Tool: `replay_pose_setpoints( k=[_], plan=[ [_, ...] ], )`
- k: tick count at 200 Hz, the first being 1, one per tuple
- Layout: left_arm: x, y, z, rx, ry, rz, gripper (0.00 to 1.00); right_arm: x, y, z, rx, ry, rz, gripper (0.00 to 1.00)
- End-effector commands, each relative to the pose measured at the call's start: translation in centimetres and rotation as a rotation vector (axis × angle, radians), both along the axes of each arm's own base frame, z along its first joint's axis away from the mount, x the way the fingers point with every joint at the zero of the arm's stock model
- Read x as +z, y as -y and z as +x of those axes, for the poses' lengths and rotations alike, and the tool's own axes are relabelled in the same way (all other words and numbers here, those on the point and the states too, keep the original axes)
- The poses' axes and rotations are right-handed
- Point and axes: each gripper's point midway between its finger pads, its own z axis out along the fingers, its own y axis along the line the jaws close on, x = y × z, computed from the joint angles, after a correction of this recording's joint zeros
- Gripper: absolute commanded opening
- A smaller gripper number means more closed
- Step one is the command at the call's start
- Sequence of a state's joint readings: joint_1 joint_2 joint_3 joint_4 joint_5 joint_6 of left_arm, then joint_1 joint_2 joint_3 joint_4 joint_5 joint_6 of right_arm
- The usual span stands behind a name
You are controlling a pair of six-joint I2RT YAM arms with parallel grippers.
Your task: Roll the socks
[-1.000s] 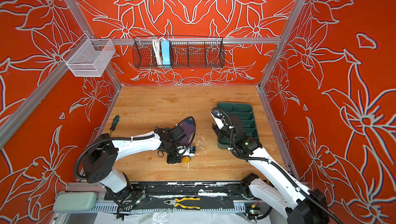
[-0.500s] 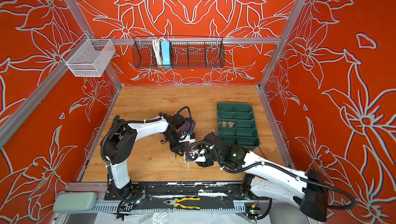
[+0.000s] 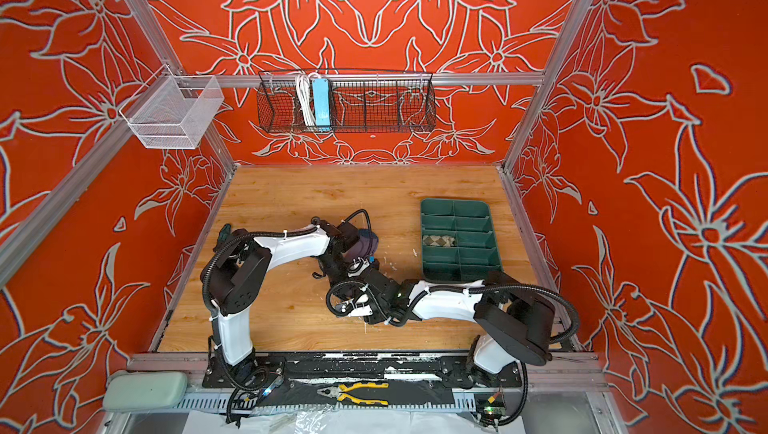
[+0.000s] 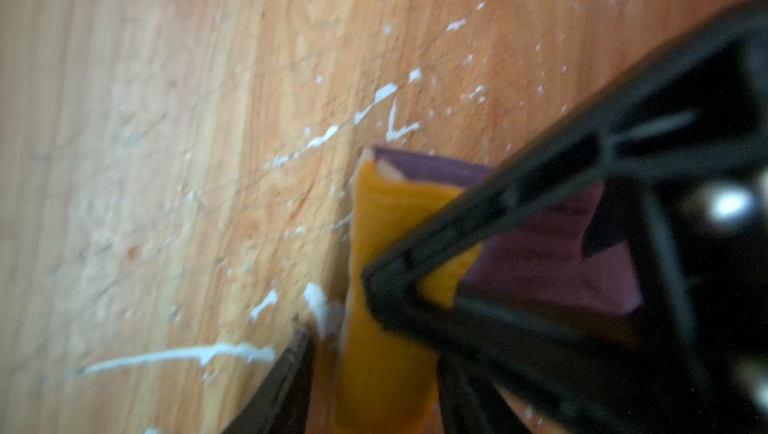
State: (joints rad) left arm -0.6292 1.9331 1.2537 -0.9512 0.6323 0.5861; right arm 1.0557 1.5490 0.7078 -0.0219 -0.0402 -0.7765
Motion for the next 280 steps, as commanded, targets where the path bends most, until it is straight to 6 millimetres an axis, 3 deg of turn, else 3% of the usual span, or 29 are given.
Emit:
replay_pose_setpoints(
  k=[1,34,46,70,88,107,117,127,153,164,197,217,249,280],
  plan=[
    [0.6,0.3,-0.4,-0.014,-0.025,-0.022,0.02,-0.5,-0.8,1.3,-0.014,0.047,-0.021,0.42],
    [0.9,0.0,0.8,-0.002,0.096,-0.015,0.06,-1.5,0.1,-0.3,0.009,-0.053,-0.1,0.07],
    [1.3,-0.3,2.2,0.021,0.202,-0.01,0.08,-1.6,0.7,-1.3,0.025,-0.102,-0.118,0.01],
    [2.7,-1.3,6.0,0.107,0.505,-0.006,0.12,-1.6,1.7,-3.0,0.035,-0.187,-0.157,0.0],
    [5.1,-2.7,9.1,0.213,0.752,-0.001,0.15,-1.9,2.6,-3.6,0.023,-0.232,-0.207,0.0],
    [8.4,-5.2,11.8,0.358,0.98,0.015,0.17,-2.0,3.4,-4.1,0.017,-0.266,-0.254,0.0],
    [10.1,-6.9,12.6,0.46,1.062,0.024,0.28,-1.9,3.6,-4.3,0.008,-0.286,-0.273,0.0],
    [11.5,-8.7,12.9,0.551,1.112,0.035,0.31,-1.6,3.6,-4.6,0.016,-0.312,-0.285,0.0],
    [15.2,-12.0,11.5,0.669,1.156,0.061,0.31,-0.9,3.5,-5.9,0.047,-0.419,-0.315,0.0],
    [16.0,-11.9,9.3,0.581,1.134,0.025,0.3,-0.6,3.3,-6.4,0.052,-0.485,-0.319,0.0],
    [21.7,-11.7,3.2,0.449,1.225,-0.23,0.31,0.4,2.0,-6.0,-0.065,-0.739,-0.299,0.05],
    [24.3,-12.0,0.7,0.401,1.274,-0.32,0.41,0.1,1.9,-4.8,-0.171,-0.869,-0.35,0.07],
    [24.0,-11.0,-1.3,0.249,1.183,-0.321,0.41,0.0,1.5,-4.4,-0.18,-0.985,-0.388,0.06],
    [20.1,-7.9,-2.7,0.019,1.135,-0.263,0.4,-0.9,0.8,-3.2,-0.191,-0.962,-0.353,0.1]
  ],
)
